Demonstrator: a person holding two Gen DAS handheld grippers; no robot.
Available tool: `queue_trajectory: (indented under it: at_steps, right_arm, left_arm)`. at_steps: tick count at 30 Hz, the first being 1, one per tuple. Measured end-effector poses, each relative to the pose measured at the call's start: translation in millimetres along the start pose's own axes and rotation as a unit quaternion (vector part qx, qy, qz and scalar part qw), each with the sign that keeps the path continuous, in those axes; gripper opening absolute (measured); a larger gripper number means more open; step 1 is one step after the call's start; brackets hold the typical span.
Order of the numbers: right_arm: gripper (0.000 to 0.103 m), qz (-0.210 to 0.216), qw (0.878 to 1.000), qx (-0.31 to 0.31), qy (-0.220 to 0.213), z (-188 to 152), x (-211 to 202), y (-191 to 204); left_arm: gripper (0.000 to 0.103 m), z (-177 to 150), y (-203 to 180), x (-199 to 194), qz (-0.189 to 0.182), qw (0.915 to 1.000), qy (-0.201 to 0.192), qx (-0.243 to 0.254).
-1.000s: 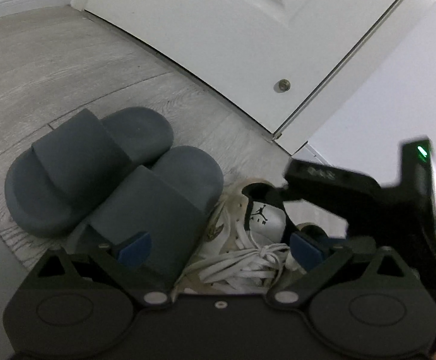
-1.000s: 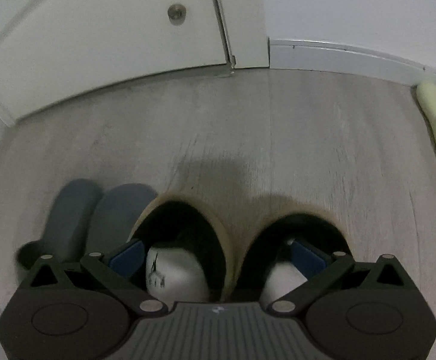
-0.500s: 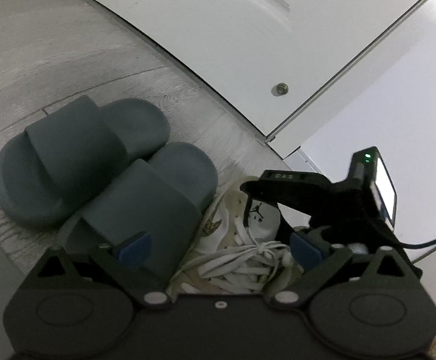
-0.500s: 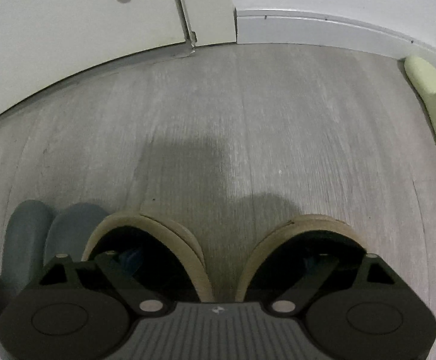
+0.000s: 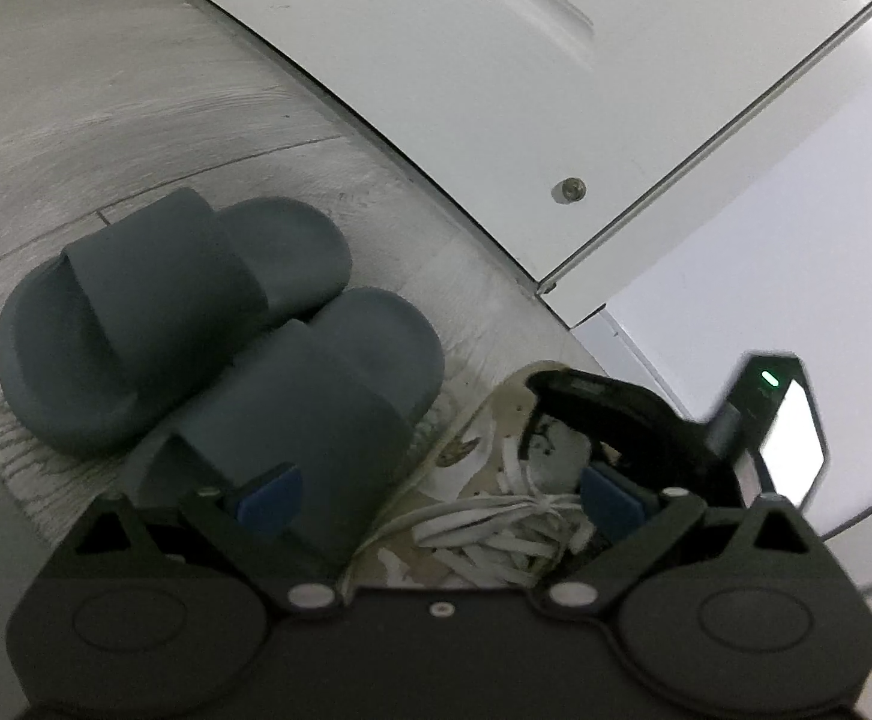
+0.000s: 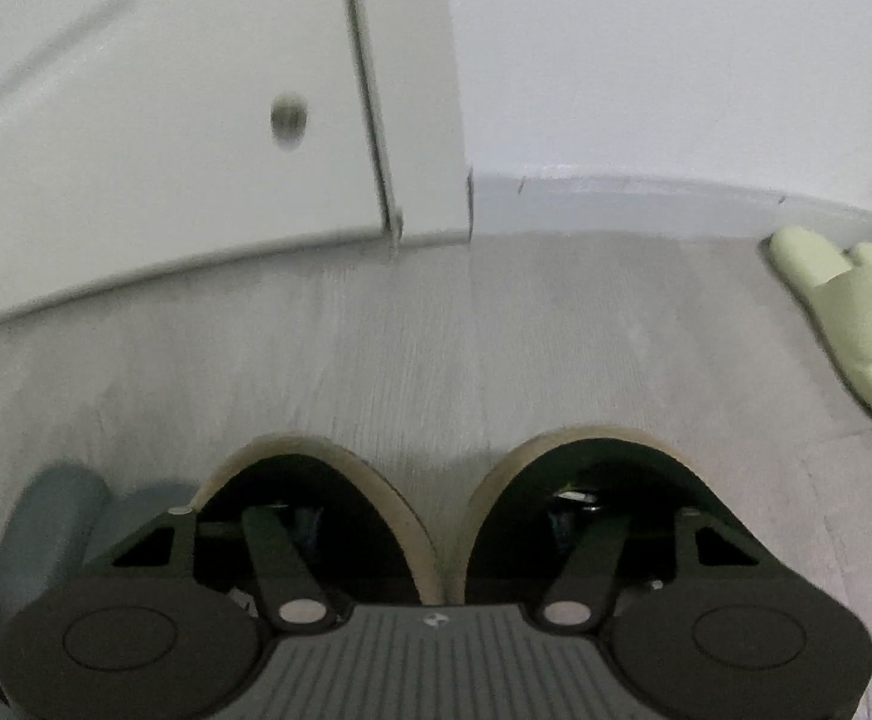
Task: Organize scattered shoes
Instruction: 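Lift and carry the beige sneakers toward the shoe row with the right tool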
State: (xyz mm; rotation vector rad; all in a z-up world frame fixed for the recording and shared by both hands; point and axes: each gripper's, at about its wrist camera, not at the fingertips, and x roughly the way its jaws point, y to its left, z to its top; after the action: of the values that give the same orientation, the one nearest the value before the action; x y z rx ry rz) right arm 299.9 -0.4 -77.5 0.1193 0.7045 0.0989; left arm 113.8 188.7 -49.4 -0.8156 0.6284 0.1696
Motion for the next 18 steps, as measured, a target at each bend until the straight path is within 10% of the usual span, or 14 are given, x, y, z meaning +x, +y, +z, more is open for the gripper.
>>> queue_trajectory:
  at_steps: [6, 18]
  right_arm:
    - [0.06, 0.035, 0.993, 0.001, -0.112, -6.6, -55.3, -16.4]
    - [0.058, 0.047, 0.939, -0.036, -0.34, 46.7, -148.8, -19.6]
  left_arm:
    - [0.1, 0.2, -0.8, -2.0, 0.0, 1.0, -0.004, -0.002]
    - [0.1, -0.3, -4.5, -7.2, 0.01, 0.9998, -0.016, 0.002]
